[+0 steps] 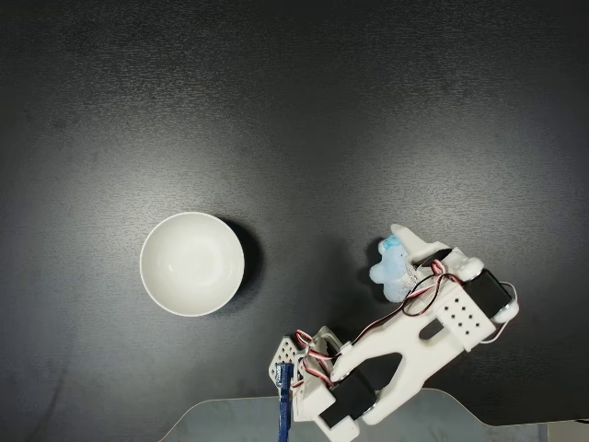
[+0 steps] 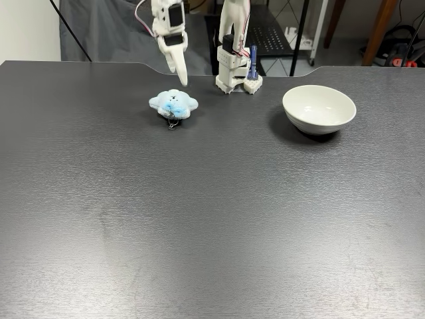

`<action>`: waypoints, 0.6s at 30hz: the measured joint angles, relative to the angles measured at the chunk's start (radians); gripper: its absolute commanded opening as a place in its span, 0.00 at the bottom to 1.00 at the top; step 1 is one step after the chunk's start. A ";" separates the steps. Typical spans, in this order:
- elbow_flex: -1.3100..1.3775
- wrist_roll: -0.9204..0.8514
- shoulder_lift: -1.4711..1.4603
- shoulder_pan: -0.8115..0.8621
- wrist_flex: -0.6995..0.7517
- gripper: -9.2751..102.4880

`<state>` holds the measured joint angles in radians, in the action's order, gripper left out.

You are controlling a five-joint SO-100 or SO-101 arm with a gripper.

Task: Grasp a skyblue doll and put it in the white bowl.

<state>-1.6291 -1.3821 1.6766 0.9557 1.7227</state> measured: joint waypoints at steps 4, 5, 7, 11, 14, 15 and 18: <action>0.000 0.000 -0.052 0.002 0.000 0.55; 0.000 0.000 -0.064 0.002 0.000 0.55; 0.000 0.000 -0.095 0.002 -0.012 0.55; 0.000 0.000 -0.143 0.002 -0.071 0.55; 0.000 0.000 -0.153 0.002 -0.097 0.55; 0.000 0.000 -0.153 0.002 -0.100 0.55; 0.000 0.000 -0.153 0.002 -0.103 0.55</action>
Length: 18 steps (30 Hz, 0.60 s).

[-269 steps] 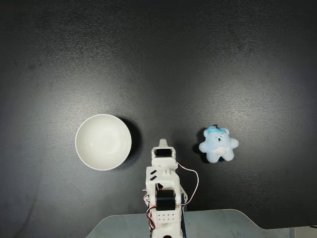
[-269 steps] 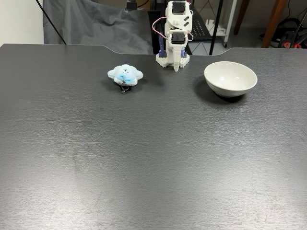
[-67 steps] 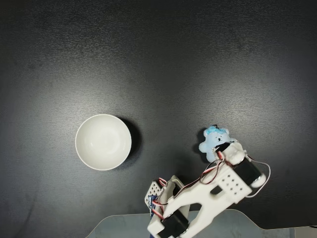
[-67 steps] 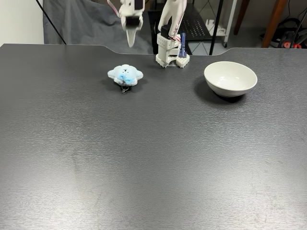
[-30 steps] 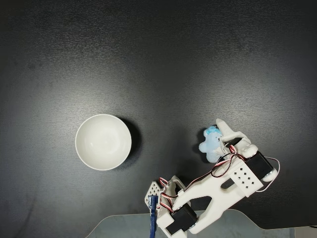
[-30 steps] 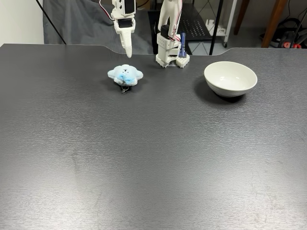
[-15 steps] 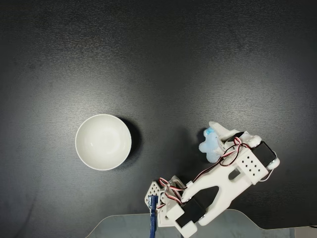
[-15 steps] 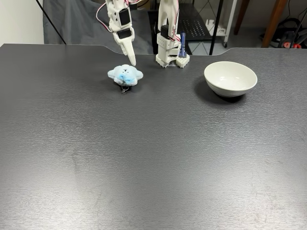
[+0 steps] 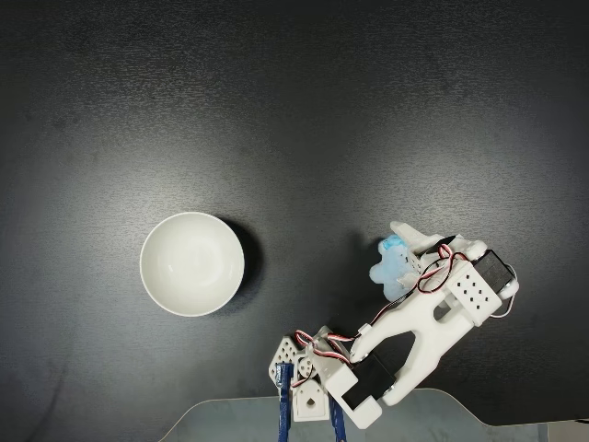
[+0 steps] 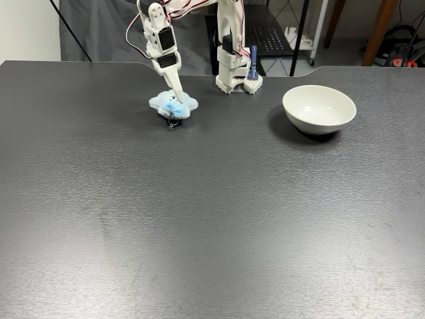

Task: Grasp a skyblue doll and put it in the white bowl.

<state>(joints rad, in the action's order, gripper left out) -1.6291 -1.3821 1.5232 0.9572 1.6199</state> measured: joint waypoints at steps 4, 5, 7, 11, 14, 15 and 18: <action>-0.005 0.000 -0.002 0.000 0.000 0.55; -0.009 0.000 -0.002 0.000 0.000 0.55; -0.012 0.000 -0.002 0.000 0.000 0.55; -0.012 0.000 -0.002 0.000 0.000 0.55; -0.012 -0.003 -0.002 0.017 0.000 0.55; -0.012 -0.006 -0.002 0.029 0.000 0.55; -0.012 -0.008 -0.021 0.037 0.000 0.55</action>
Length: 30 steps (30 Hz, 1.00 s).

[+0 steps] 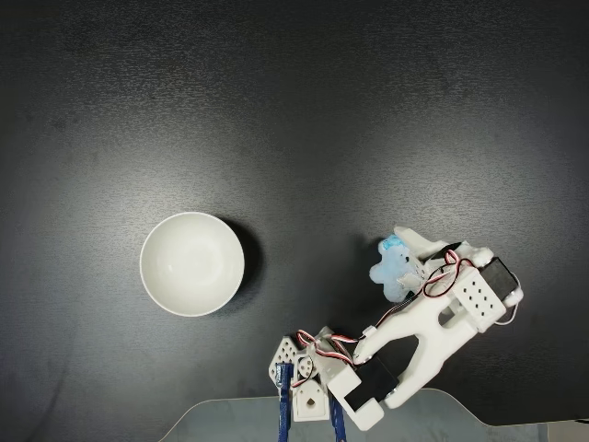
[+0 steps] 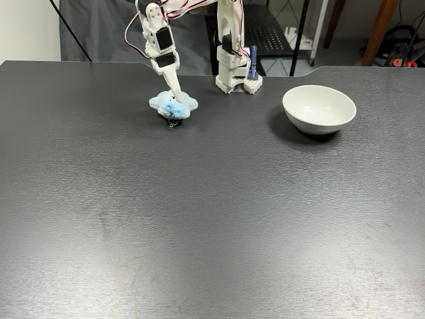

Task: Grasp a skyblue doll and put it in the white bowl.

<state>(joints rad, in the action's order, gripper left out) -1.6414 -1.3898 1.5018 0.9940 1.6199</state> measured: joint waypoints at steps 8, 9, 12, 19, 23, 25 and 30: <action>0.000 0.000 -0.087 0.008 0.000 0.55; 0.000 0.000 -0.089 0.005 0.000 0.55; 0.000 0.000 -0.089 0.000 0.000 0.55; 0.000 0.000 -0.164 0.009 -0.084 0.55; 0.000 0.000 -0.166 0.008 -0.097 0.55; 0.000 0.000 -0.166 0.011 -0.097 0.55; 0.000 0.000 -0.195 0.028 -0.097 0.55</action>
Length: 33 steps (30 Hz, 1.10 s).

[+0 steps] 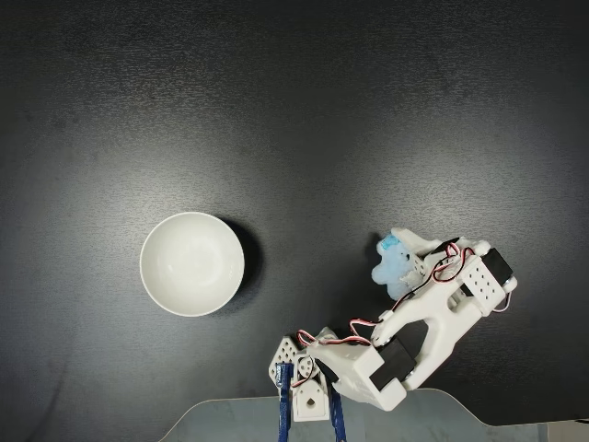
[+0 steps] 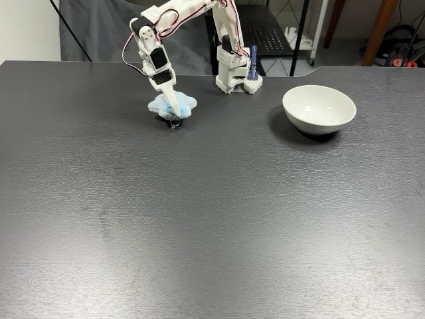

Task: Grasp a skyblue doll and put it in the white bowl.

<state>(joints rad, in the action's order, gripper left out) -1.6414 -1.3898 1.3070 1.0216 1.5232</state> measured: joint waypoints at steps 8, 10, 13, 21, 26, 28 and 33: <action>0.000 0.000 -0.006 0.002 0.000 0.42; 0.000 -0.008 -0.006 0.002 0.000 0.33; 0.002 -0.003 -0.005 0.000 0.000 0.18; 0.005 -0.006 -0.005 0.000 0.008 0.08; 0.005 -0.006 -0.003 0.000 0.008 0.07; 0.015 -0.006 0.005 0.000 0.011 0.07; 0.089 0.055 0.097 0.014 0.002 0.07</action>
<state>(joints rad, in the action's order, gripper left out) -1.5524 -1.3346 1.4036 1.0354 1.5248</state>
